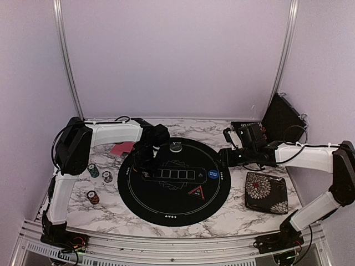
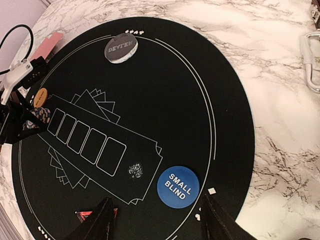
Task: Distribute texas hold em gaming equipment
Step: Place the poker chips pile at the big blind area.
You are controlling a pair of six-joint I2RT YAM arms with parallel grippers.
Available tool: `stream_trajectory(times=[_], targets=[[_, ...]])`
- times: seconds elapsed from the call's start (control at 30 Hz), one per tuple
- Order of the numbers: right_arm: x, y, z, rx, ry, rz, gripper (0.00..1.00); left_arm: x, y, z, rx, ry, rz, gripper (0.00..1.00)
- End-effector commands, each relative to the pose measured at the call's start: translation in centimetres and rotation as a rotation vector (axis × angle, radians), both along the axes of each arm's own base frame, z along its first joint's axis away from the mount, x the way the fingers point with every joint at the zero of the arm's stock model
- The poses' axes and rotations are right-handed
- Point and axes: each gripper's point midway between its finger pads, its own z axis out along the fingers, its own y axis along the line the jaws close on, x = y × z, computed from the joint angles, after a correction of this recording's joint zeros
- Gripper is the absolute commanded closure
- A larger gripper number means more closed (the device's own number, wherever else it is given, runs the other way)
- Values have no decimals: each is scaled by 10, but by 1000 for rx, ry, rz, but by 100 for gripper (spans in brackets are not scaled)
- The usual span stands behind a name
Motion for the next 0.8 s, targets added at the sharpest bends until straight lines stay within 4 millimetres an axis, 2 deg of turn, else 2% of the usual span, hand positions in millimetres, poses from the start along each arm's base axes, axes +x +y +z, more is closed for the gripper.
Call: stream_trajectory(times=[0.0, 0.77], targets=[[11, 4, 16, 27, -40, -2, 44, 5, 3, 20, -12, -39, -5, 61], [11, 6, 16, 35, -39, 8, 44, 8, 7, 15, -6, -33, 1, 57]])
